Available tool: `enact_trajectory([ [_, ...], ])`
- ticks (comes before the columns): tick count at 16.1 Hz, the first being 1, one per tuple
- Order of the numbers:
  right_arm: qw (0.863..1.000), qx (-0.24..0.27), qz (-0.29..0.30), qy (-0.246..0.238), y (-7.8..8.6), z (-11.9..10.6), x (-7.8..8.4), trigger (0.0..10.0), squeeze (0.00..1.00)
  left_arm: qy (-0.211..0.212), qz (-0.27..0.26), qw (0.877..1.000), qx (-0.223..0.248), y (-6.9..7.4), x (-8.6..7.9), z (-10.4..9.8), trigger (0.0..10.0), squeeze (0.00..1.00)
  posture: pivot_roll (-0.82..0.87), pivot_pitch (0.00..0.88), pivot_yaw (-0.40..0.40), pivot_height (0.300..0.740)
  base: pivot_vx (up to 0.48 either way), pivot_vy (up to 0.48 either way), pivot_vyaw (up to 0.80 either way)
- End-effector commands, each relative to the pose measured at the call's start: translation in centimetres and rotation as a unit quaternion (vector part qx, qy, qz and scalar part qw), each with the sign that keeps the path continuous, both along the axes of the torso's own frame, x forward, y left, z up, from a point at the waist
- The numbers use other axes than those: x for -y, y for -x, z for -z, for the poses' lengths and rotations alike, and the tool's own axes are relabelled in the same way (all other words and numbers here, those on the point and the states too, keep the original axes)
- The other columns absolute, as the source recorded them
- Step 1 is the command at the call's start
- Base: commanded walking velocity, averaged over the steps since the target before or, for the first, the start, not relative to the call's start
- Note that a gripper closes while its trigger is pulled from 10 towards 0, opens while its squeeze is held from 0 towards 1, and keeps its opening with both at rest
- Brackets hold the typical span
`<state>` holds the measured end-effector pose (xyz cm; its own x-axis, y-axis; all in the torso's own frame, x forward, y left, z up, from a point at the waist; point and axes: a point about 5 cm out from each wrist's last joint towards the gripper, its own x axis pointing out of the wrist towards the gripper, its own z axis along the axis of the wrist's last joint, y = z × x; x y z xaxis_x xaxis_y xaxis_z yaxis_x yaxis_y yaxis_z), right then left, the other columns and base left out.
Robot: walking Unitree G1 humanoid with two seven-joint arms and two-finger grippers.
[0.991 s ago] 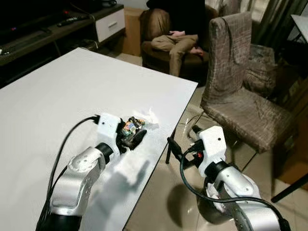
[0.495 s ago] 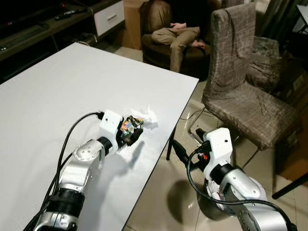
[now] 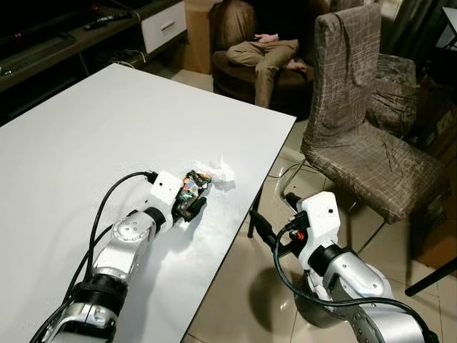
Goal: Picking trash to rubbish bin
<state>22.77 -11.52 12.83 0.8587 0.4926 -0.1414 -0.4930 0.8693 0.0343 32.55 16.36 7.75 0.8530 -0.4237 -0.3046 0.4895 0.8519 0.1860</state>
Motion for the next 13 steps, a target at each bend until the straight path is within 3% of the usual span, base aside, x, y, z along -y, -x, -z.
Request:
enact_trajectory([
  [1,1.0,0.006,-0.006,-0.002,0.13,-0.44,-0.05,10.0,0.0,-0.016,0.001,1.0,-0.008,0.02,-0.04,0.5,4.1,1.0,-0.03,0.061,0.015,0.74,0.0,0.0,0.0],
  [2,1.0,0.006,-0.006,0.0,0.14,-0.43,-0.02,10.0,0.0,-0.01,-0.001,1.0,-0.012,0.06,-0.18,0.57,0.0,0.0,-0.03,0.062,0.014,0.74,0.0,0.0,0.0],
  [13,1.0,0.002,-0.012,0.003,0.04,-0.13,-0.25,10.0,0.0,0.012,0.005,1.0,-0.019,0.12,-0.67,0.71,0.0,0.0,-0.02,0.056,0.006,0.74,0.0,0.0,0.0],
])
